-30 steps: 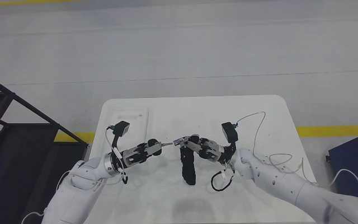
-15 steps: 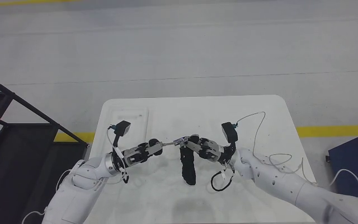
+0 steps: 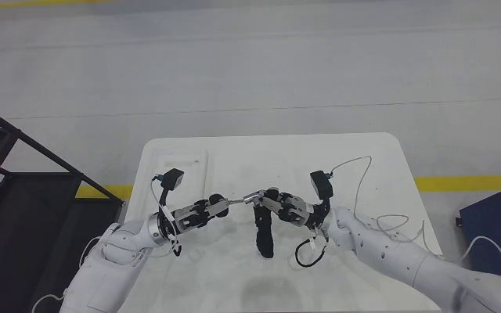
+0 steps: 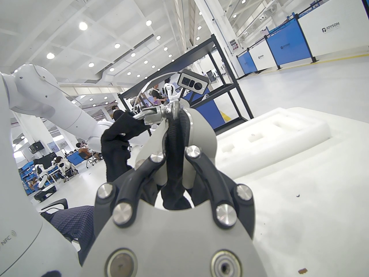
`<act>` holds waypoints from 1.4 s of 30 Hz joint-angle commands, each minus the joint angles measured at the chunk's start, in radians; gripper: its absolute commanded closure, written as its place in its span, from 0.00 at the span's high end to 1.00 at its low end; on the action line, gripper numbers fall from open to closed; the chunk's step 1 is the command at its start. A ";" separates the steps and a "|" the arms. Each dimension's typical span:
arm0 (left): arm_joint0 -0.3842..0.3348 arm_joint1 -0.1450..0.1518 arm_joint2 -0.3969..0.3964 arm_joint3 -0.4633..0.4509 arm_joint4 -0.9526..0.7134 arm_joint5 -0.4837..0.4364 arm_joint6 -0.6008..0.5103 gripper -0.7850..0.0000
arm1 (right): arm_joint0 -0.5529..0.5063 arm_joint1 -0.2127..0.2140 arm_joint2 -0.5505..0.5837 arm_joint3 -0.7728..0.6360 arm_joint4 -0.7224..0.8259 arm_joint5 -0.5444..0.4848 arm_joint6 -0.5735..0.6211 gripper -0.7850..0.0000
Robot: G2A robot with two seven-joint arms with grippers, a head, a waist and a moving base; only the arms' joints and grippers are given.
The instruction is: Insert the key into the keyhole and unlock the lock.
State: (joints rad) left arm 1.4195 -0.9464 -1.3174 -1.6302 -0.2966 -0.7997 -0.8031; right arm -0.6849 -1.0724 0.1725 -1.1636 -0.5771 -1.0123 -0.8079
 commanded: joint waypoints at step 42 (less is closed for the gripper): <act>0.067 -0.001 -0.057 -0.085 0.204 -0.009 0.157 0.00 | 0.000 0.000 0.000 0.000 0.000 0.000 0.000 0.00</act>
State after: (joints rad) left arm 1.4860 -0.9476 -1.3753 -1.7159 -0.0905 -0.8107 -0.6452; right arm -0.6849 -1.0724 0.1725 -1.1637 -0.5772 -1.0123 -0.8078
